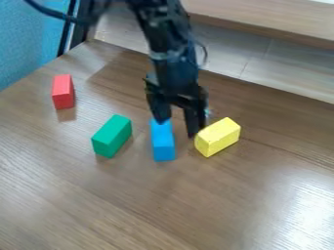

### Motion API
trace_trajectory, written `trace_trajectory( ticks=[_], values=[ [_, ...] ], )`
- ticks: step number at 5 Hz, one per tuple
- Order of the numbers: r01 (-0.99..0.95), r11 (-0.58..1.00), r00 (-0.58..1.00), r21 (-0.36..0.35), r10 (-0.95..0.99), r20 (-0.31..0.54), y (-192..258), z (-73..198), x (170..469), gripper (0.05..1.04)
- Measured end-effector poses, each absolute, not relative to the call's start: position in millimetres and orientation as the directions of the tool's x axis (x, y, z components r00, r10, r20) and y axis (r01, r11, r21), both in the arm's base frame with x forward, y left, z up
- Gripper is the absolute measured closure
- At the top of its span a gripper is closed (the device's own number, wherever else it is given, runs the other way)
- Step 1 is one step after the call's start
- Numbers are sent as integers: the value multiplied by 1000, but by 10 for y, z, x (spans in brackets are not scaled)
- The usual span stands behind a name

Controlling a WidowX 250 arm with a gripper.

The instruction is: Move the yellow block to the right side of table

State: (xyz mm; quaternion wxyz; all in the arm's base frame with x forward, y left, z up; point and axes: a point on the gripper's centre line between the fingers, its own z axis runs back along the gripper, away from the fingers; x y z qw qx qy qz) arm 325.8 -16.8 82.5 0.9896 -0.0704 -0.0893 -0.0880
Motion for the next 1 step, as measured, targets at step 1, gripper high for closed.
trace_trajectory(
  ticks=[1],
  values=[
    [167, 977, 967, -134, -135, 216, -67, 978, 3141, 83]
  ],
)
